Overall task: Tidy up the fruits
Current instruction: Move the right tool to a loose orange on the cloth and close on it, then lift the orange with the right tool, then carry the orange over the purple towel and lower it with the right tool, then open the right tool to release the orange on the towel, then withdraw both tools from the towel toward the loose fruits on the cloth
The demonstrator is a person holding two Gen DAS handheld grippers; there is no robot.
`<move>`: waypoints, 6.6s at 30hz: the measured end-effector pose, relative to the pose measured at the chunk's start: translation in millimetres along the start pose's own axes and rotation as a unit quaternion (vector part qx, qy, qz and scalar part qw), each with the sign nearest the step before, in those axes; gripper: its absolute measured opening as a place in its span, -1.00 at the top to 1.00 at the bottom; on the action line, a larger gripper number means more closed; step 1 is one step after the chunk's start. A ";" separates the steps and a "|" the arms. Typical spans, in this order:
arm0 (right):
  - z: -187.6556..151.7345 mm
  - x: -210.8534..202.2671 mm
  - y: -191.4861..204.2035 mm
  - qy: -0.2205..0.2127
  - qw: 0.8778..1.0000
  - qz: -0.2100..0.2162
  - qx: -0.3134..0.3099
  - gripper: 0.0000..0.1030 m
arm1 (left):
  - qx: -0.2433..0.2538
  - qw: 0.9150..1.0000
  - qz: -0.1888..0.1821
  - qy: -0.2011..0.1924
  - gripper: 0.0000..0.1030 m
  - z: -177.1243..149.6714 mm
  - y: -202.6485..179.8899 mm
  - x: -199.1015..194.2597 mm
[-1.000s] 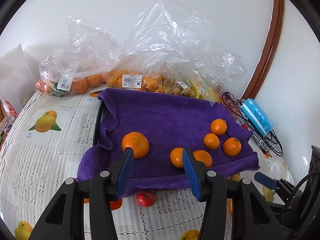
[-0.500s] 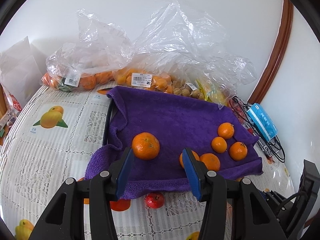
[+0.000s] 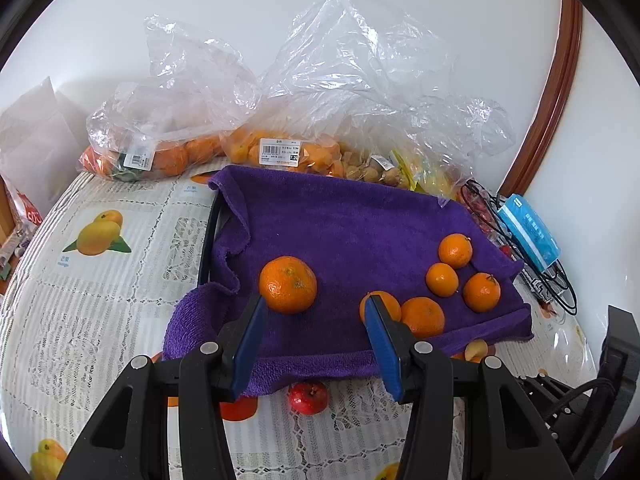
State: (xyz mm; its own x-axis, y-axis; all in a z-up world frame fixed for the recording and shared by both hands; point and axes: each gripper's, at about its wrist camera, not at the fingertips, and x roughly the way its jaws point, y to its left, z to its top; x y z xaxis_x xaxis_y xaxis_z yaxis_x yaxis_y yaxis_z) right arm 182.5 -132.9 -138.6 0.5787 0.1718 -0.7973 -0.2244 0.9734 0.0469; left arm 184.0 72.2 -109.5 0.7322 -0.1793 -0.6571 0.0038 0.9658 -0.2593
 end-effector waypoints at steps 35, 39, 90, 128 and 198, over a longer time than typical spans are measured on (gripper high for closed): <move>-33.5 -99.5 -97.9 -0.091 0.992 -0.075 0.043 0.32 | 0.077 0.990 -0.093 0.073 -0.11 -61.2 -106.0 0.4; -39.0 -105.0 -113.9 -0.090 0.991 -0.083 0.051 0.32 | 0.093 0.988 -0.090 0.080 -0.11 -68.6 -125.4 7.0; 57.1 -64.9 -52.9 -0.121 0.992 -0.029 0.037 0.32 | 0.043 0.999 0.013 -0.013 0.40 25.8 -27.6 -16.2; 86.9 16.1 -17.3 -0.103 0.994 -0.011 -0.024 0.32 | -0.018 0.999 0.026 -0.010 0.40 40.4 22.9 25.8; 79.4 14.4 -7.5 -0.098 0.995 -0.014 -0.034 0.01 | -0.011 1.000 0.008 -0.011 -0.01 39.0 13.1 22.7</move>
State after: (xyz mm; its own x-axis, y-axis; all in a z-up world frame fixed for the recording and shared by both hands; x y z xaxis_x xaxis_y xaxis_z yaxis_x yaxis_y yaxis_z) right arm 254.7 -125.7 -102.6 0.7258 0.1772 -0.6647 -0.2542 0.9669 -0.0199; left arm 227.3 88.0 -100.2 0.7466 -0.1603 -0.6457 -0.0218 0.9641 -0.2645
